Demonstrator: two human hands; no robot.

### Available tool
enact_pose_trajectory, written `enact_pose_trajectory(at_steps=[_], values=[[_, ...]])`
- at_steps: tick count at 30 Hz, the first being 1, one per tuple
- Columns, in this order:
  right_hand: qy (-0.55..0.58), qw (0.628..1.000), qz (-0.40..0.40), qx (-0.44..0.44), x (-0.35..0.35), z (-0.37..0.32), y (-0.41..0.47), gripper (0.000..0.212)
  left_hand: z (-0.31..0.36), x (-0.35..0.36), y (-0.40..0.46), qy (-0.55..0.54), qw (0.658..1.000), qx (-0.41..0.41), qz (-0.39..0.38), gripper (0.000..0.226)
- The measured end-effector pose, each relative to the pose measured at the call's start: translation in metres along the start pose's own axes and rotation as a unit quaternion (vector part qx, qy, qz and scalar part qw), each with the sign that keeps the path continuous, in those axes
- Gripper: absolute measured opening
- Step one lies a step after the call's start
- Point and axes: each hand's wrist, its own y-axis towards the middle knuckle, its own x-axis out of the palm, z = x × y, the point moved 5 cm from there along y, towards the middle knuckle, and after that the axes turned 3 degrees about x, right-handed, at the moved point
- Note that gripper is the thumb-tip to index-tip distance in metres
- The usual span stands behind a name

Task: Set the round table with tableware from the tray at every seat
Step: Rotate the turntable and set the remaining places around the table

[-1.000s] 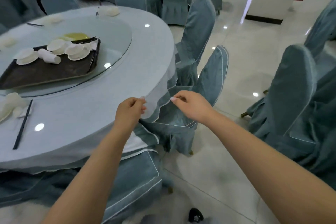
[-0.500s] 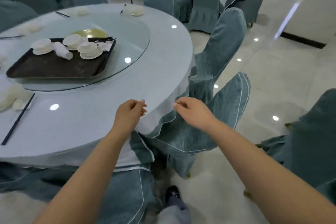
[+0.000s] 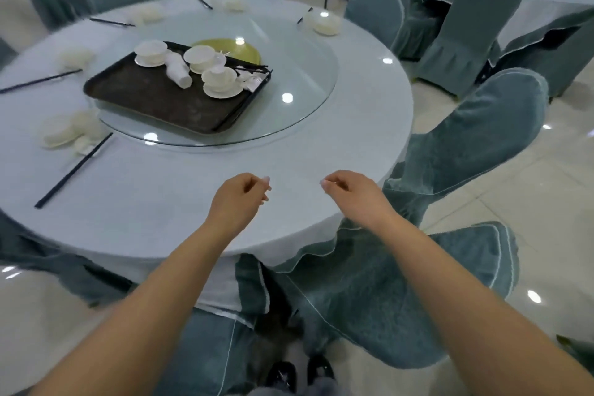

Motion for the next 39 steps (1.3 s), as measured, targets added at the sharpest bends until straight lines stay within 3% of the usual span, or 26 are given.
enact_pose_trajectory(at_steps=[11, 27, 39], values=[[0.015, 0.993, -0.102, -0.060, 0.016, -0.023, 0.084, 0.028, -0.017, -0.037, 0.031, -0.012, 0.990, -0.091, 0.106, 0.030], [-0.003, 0.989, -0.147, 0.005, 0.117, -0.095, 0.180, 0.024, -0.119, -0.114, 0.116, -0.053, 0.985, -0.144, 0.080, 0.028], [-0.016, 0.984, -0.173, 0.042, 0.173, -0.117, 0.216, 0.022, -0.155, -0.146, 0.131, -0.054, 0.985, -0.158, 0.055, 0.028]])
